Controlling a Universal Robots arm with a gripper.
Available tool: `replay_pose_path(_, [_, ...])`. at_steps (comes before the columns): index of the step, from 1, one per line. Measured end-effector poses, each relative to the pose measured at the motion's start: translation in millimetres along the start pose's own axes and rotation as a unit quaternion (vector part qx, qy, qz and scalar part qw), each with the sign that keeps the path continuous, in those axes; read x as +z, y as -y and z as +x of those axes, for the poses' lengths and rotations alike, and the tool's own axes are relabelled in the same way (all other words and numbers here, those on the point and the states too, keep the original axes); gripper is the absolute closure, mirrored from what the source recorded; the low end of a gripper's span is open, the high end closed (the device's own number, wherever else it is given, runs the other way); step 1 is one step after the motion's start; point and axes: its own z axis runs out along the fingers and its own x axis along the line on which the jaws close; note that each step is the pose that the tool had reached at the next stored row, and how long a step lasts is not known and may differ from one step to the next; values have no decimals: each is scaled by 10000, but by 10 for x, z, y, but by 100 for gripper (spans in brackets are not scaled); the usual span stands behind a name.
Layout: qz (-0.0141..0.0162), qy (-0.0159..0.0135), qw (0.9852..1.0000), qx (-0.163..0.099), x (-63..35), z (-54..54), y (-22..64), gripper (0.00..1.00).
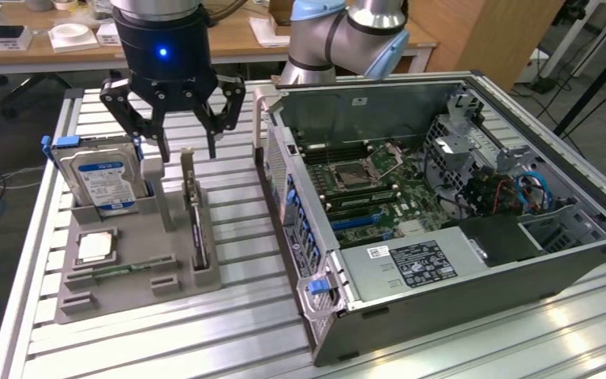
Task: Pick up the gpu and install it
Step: 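Pick up the gpu and move the gpu toward the slot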
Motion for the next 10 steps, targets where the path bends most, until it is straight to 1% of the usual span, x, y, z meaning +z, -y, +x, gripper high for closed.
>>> replay_pose_path(10, [0, 0, 10000, 0, 70, 2, 3, 41])
